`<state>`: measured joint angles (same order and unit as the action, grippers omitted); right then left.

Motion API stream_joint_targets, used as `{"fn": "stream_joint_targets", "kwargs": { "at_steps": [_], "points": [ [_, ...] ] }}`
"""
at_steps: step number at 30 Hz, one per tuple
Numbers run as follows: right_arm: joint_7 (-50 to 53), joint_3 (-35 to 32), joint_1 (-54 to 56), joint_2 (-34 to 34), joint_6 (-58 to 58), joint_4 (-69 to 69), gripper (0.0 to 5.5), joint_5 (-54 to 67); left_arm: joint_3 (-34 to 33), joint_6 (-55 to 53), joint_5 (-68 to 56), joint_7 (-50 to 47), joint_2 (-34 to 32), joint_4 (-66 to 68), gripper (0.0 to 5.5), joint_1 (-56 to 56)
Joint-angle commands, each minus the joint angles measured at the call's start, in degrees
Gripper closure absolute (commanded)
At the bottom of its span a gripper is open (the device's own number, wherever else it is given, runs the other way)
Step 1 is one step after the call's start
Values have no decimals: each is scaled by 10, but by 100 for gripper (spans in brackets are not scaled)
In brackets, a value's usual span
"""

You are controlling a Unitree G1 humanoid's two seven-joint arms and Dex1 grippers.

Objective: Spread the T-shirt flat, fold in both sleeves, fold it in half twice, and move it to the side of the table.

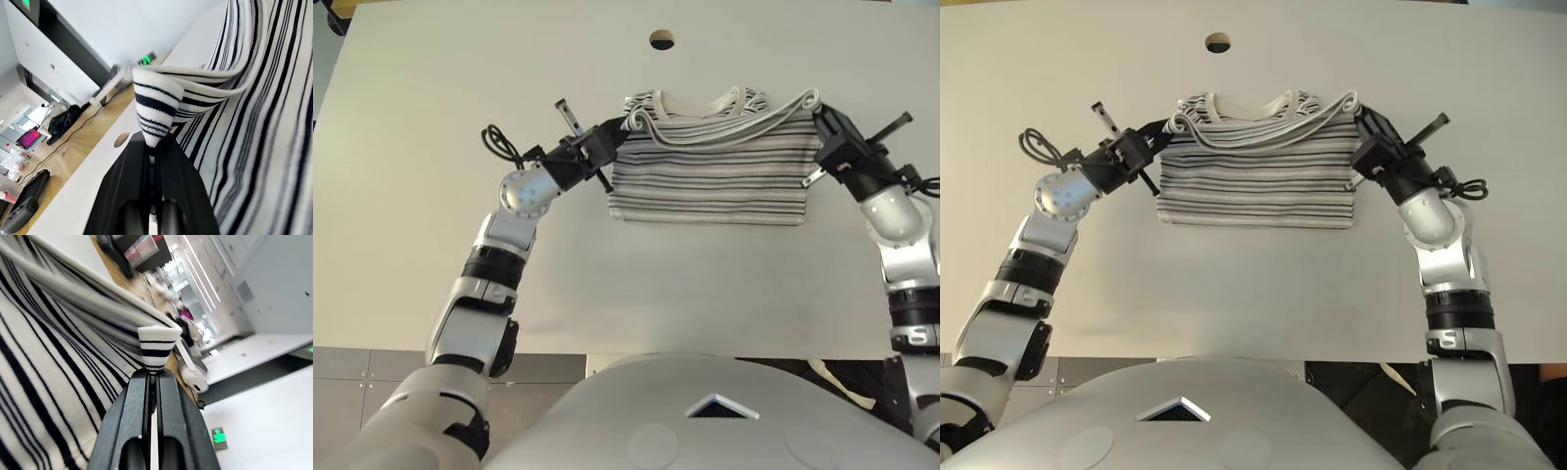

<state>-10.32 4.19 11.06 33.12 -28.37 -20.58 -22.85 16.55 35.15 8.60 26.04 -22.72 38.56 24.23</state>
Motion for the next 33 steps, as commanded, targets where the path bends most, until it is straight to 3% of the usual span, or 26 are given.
{"fn": "stream_joint_targets", "kwargs": {
  "at_steps": [1,7,8,16,22,24,27,30,33],
  "points": [
    [49,33,61,-26,11,-82,540,-48,2,9,49,-51,22,138,538,84],
    [82,60,113,-35,7,-162,540,-70,5,7,93,-131,43,263,538,138],
    [86,70,128,-37,7,-185,540,-78,4,3,97,-139,45,273,517,142],
    [119,111,210,-64,8,-329,392,-93,-2,-31,100,-170,71,322,391,161],
    [127,112,289,-96,26,-445,290,-76,-43,-77,73,-179,102,350,301,202],
    [132,103,306,-100,28,-461,288,-64,-52,-100,72,-195,104,361,273,213],
    [129,105,277,-77,-17,-400,288,-60,-43,-138,101,-261,81,373,233,215],
    [55,108,127,18,-69,-166,288,-58,-42,-92,118,-311,30,348,187,163],
    [-5,102,-3,90,-43,-12,288,-79,-68,-13,98,-339,2,280,155,96]
  ]
}}
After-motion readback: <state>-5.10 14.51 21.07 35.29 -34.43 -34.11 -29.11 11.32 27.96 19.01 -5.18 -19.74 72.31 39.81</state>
